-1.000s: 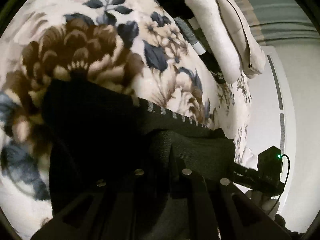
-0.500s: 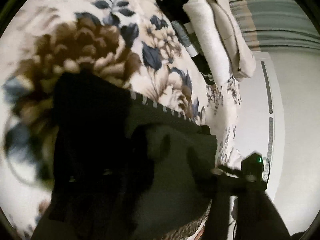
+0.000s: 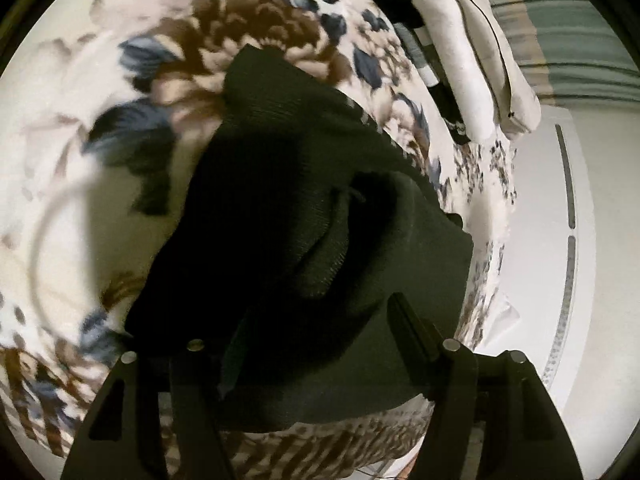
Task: Fold small clothes
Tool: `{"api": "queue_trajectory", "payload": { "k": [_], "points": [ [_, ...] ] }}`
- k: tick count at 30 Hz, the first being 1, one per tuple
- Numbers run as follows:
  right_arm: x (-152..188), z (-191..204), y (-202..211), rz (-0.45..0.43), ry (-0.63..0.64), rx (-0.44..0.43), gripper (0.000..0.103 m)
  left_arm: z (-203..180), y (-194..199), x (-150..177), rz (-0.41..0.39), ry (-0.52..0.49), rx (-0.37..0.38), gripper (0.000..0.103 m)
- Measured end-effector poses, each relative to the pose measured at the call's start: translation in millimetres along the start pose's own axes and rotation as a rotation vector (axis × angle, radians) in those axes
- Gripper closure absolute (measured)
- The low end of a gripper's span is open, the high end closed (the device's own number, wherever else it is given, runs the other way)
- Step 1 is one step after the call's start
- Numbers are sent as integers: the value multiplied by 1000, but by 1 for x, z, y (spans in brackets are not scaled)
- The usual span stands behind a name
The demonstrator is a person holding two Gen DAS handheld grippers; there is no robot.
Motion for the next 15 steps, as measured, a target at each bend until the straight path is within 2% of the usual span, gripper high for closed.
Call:
{"api": "queue_trajectory", "payload": {
  "k": [2, 3, 4, 5, 6, 8, 11, 13, 15],
  "points": [
    [4, 14, 3, 39, 79, 32, 78, -4, 5, -1, -17, 3, 35, 39],
    [7, 20, 5, 54, 109, 35, 68, -7, 9, -2, -34, -4, 57, 39],
    [9, 27, 7, 69, 137, 24, 48, -11, 15, -2, -54, -11, 85, 39],
    [11, 35, 10, 71, 168, 4, 36, -12, 17, -3, -62, -14, 101, 35],
    [11, 41, 13, 51, 197, -5, 20, -13, 21, -4, -75, -18, 115, 29],
    [9, 54, 13, 17, 257, 22, 18, -6, 27, -8, -99, -22, 107, 24],
    [-2, 68, 10, -9, 278, 22, 16, 15, 32, -16, -114, -5, 54, 24],
    [-14, 77, 1, -7, 306, 6, 10, 30, 31, -23, -132, -3, 35, 24],
    [-33, 82, -16, 21, 316, -23, 10, 46, 24, -30, -131, 6, 23, 24]
  ]
}}
Point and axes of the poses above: each gripper's, at about its wrist camera, not at the fingertips, and y roughly against the way its jaws point, z to its left, x to its underside, the point moved 4 cm from there along -y, roughly the way its jaws point, and after that the axes turned 12 degrees about -y, right-handed, at the moved point
